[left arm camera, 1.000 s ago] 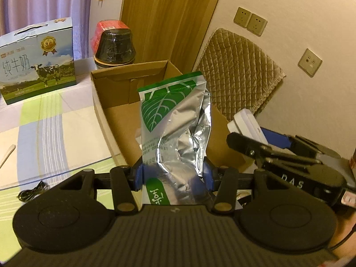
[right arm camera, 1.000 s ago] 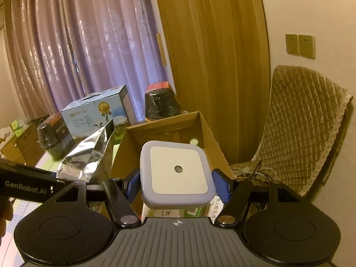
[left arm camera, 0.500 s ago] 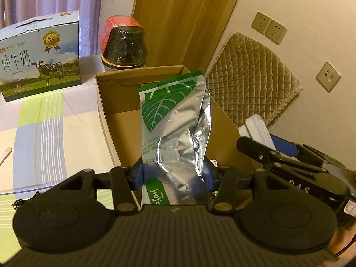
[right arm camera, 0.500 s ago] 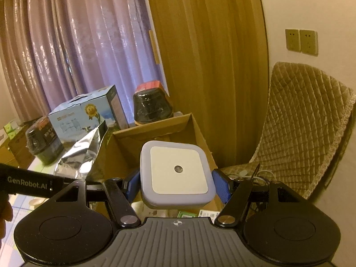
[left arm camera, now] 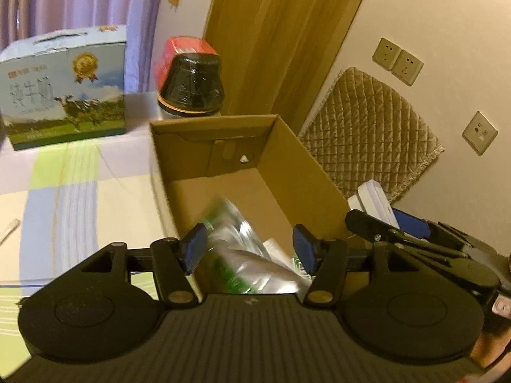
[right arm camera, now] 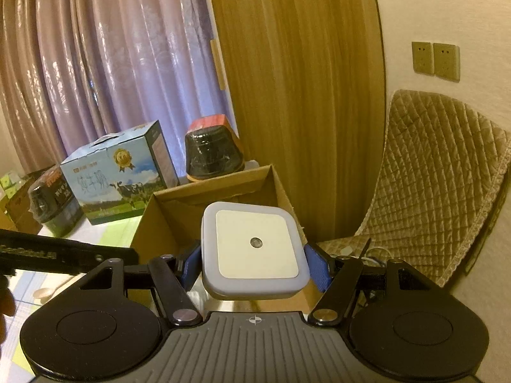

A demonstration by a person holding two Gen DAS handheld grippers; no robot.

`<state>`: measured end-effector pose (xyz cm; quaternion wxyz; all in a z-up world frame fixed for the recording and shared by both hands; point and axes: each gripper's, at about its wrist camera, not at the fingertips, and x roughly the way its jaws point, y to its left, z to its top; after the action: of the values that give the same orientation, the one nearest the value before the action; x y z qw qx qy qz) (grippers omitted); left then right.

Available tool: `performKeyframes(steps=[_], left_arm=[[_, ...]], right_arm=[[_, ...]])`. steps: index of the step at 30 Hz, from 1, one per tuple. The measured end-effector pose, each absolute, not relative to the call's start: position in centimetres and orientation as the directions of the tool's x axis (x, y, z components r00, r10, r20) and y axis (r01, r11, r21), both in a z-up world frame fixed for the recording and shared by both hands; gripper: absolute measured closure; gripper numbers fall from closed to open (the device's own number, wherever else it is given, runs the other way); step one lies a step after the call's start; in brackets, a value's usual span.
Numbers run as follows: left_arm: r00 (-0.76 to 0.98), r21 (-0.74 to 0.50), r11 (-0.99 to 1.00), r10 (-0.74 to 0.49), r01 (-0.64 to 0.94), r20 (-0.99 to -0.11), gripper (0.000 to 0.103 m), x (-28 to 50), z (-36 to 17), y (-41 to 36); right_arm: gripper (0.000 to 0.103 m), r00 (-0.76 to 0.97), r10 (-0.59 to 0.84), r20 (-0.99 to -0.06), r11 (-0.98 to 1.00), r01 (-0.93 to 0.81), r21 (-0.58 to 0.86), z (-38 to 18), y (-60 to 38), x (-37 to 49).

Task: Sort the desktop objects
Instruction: 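Open the left gripper to drop the pouch while the right releases the night-light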

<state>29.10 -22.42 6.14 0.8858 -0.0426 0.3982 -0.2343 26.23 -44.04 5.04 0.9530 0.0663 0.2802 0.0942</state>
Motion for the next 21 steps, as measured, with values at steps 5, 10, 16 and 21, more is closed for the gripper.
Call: performKeyframes(steps=[5, 10, 16, 21], left_arm=[[0.587, -0.268, 0.894, -0.439, 0.358, -0.681, 0.049, 27.8, 6.1, -20.5], [0.598, -0.270, 0.903, -0.425, 0.335, -0.680, 0.046, 26.5, 6.1, -18.7], [0.594, -0.272, 0.907, -0.417, 0.322, -0.688, 0.044, 25.7, 5.6, -17.4], [0.601, -0.275, 0.909, -0.413, 0.312, -0.684, 0.041, 25.2, 5.5, -16.6]], right_arm=[[0.038, 0.819, 0.219, -0.530, 0.974, -0.147, 0.175, 4.9, -43.8, 26.1], [0.038, 0.815, 0.225, -0.534, 0.973, -0.156, 0.172, 5.0, -43.3, 26.0], [0.038, 0.808, 0.235, -0.540, 0.971, -0.167, 0.172, 5.1, -42.6, 26.4], [0.038, 0.799, 0.241, -0.550, 0.970, -0.177, 0.168, 4.8, -41.5, 27.3]])
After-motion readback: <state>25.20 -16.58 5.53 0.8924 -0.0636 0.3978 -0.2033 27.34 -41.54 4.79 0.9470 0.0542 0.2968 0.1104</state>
